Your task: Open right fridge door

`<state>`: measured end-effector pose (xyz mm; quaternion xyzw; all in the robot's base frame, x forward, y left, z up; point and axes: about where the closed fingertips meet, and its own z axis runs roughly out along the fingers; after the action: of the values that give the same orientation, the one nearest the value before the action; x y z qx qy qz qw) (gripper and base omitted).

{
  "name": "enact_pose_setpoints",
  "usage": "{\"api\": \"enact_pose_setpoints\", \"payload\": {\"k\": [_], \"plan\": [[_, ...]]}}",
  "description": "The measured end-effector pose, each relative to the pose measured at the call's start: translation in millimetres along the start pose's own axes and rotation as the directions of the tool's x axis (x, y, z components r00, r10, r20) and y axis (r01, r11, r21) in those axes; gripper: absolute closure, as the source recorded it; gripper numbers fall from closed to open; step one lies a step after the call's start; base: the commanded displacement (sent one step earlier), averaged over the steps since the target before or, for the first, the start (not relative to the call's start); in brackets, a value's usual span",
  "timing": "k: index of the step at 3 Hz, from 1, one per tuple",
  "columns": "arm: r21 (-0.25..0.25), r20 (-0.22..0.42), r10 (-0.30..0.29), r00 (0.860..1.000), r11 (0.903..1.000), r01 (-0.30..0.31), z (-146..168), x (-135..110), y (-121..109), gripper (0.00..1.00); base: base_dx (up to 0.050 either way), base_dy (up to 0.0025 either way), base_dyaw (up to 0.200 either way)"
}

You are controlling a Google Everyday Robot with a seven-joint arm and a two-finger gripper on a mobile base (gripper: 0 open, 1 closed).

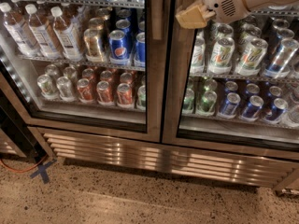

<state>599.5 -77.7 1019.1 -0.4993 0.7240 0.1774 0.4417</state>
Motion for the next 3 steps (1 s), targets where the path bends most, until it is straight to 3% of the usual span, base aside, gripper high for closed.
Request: {"api": "enact_pose_setpoints", "payload": {"k": [3], "plan": [[0.001,-0.004,0.002,1.0,1.0,-0.002,-3.8,1.4,-4.7,1.0,0.0,0.0,0.0]]}}
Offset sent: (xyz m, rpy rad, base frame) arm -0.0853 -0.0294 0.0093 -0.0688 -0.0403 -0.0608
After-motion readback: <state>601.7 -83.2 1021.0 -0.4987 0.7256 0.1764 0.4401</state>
